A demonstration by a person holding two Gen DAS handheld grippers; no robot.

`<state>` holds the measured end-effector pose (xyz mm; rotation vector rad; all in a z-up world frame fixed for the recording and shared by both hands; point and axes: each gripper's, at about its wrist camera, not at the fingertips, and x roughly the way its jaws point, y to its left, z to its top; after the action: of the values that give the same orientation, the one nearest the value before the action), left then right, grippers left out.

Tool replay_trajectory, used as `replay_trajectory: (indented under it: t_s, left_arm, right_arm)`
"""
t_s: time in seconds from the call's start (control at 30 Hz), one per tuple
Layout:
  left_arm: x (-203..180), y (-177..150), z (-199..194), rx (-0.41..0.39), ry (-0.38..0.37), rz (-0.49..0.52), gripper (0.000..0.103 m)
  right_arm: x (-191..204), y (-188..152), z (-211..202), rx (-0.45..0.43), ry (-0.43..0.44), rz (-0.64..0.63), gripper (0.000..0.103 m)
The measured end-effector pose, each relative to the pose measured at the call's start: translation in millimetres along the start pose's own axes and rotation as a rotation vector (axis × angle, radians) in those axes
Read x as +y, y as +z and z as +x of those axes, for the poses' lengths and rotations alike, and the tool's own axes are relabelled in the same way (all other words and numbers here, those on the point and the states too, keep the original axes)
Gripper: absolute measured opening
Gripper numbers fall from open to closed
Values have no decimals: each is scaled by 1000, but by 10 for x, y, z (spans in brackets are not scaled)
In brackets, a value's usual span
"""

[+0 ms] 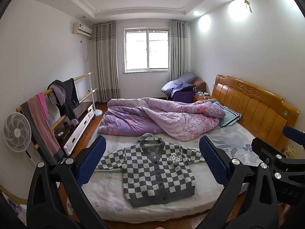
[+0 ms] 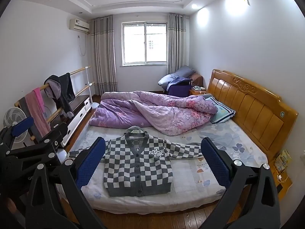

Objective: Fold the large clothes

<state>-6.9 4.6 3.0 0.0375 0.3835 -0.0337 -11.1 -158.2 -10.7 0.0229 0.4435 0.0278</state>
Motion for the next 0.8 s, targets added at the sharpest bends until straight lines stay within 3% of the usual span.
replay_trajectory:
  t_s: [0.8]
  left_arm:
    - [102,90,-54,-22,13,1,98]
  right_arm:
    - [73,29,-30,-17,-2,3,96]
